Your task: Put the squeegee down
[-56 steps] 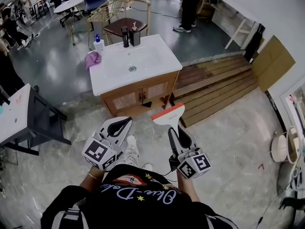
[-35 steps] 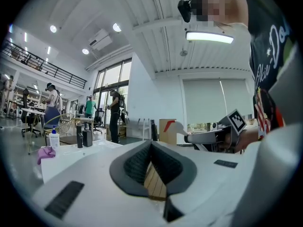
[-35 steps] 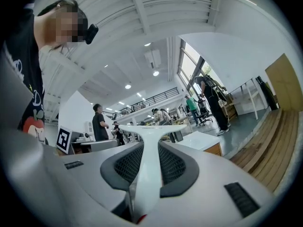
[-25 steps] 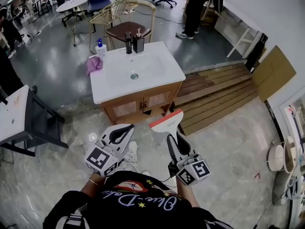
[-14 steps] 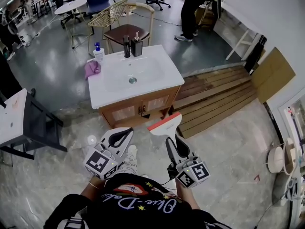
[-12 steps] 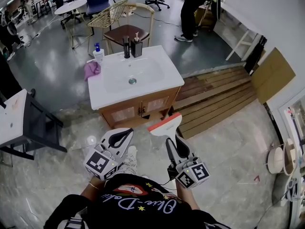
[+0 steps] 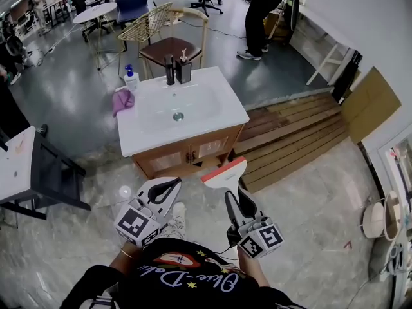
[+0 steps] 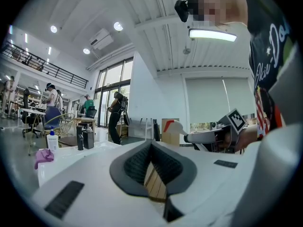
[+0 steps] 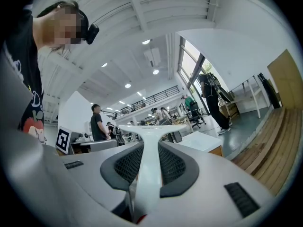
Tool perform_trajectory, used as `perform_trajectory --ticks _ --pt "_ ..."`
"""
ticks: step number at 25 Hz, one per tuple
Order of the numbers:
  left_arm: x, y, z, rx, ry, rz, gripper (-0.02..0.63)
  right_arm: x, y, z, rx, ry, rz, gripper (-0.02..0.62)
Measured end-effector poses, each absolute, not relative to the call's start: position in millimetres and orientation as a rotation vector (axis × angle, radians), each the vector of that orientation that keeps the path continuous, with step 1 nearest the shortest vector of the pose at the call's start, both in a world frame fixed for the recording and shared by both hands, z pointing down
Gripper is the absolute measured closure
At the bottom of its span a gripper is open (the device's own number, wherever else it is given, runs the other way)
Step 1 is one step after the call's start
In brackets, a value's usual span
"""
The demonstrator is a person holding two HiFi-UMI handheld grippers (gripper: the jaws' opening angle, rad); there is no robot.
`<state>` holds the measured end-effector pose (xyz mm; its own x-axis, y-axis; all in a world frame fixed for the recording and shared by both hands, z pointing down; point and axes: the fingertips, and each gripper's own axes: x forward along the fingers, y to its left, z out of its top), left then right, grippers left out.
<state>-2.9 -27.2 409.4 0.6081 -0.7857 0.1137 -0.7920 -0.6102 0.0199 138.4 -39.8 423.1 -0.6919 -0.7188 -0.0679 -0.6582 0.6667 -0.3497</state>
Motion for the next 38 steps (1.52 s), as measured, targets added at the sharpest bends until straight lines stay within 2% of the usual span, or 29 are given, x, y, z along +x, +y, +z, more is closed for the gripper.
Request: perform_trajectory --ticks 38 --pt "-8.0 -115.8 412.4 2.794 -1.276 0.135 0.607 131.1 -119.9 421.3 -1.198 2.675 -0.452 0.486"
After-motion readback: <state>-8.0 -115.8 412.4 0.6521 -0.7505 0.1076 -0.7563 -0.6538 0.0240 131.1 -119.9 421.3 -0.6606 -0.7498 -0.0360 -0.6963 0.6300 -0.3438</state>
